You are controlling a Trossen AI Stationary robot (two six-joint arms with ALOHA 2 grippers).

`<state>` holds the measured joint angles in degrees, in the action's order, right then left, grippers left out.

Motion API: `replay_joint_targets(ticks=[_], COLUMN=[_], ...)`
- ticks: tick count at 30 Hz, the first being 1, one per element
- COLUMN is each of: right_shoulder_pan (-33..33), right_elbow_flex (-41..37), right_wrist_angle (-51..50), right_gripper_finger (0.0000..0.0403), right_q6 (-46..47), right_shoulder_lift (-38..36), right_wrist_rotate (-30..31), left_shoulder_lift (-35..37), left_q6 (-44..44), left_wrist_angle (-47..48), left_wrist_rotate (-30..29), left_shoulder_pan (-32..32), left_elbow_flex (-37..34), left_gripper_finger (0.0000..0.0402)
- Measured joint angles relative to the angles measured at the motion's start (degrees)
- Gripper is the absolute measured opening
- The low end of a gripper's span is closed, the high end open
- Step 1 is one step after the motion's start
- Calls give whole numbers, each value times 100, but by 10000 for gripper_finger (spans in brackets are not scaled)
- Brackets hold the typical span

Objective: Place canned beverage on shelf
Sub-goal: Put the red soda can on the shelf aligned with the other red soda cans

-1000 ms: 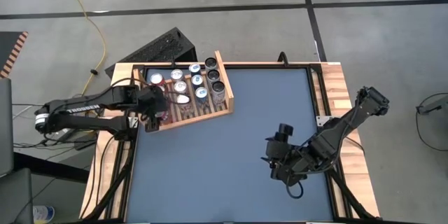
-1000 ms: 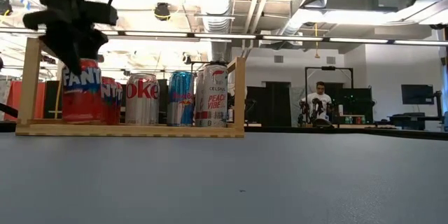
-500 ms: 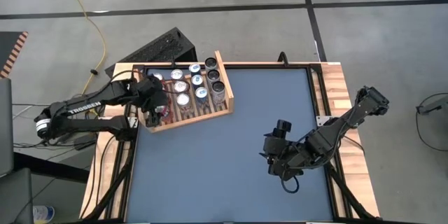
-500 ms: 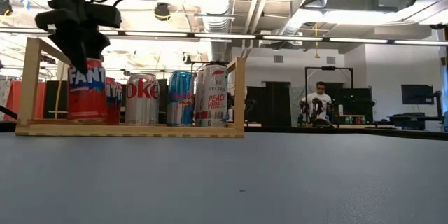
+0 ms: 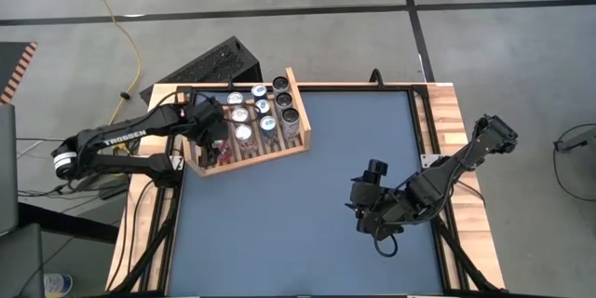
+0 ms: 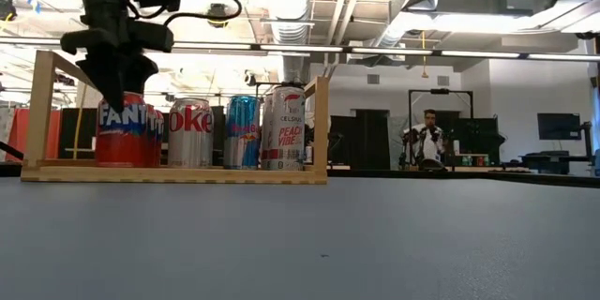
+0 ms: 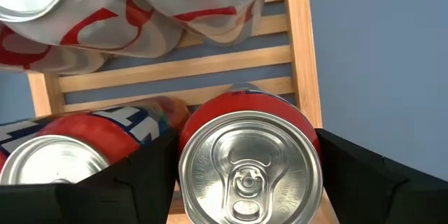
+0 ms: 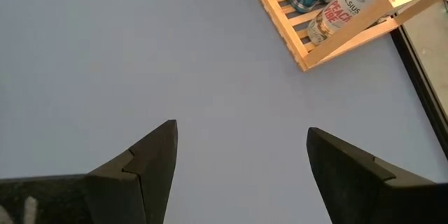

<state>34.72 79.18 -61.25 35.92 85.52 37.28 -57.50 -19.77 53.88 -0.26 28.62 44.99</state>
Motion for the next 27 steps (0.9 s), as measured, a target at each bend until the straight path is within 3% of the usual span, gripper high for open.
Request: replay_joint_targets(ticks=[11, 18, 27], right_shoulder_pan=[0, 0, 0], right_elbow_flex=[0, 0, 0], right_wrist_angle=[1, 2, 4], right_gripper_finger=[291, 291, 291], right_q6=[2, 4, 7], right_shoulder_lift=[0, 0, 0], right_wrist_rotate=[0, 0, 0], left_shoulder_lift=[-35, -33, -35], left_q6=[-56, -10, 174], left_wrist_angle=[14, -97, -81], left_wrist_rotate=[102, -8, -133], left_shoulder_pan=[0, -4, -4], left_elbow_flex=[7, 7, 7], left_gripper_finger=[277, 341, 355])
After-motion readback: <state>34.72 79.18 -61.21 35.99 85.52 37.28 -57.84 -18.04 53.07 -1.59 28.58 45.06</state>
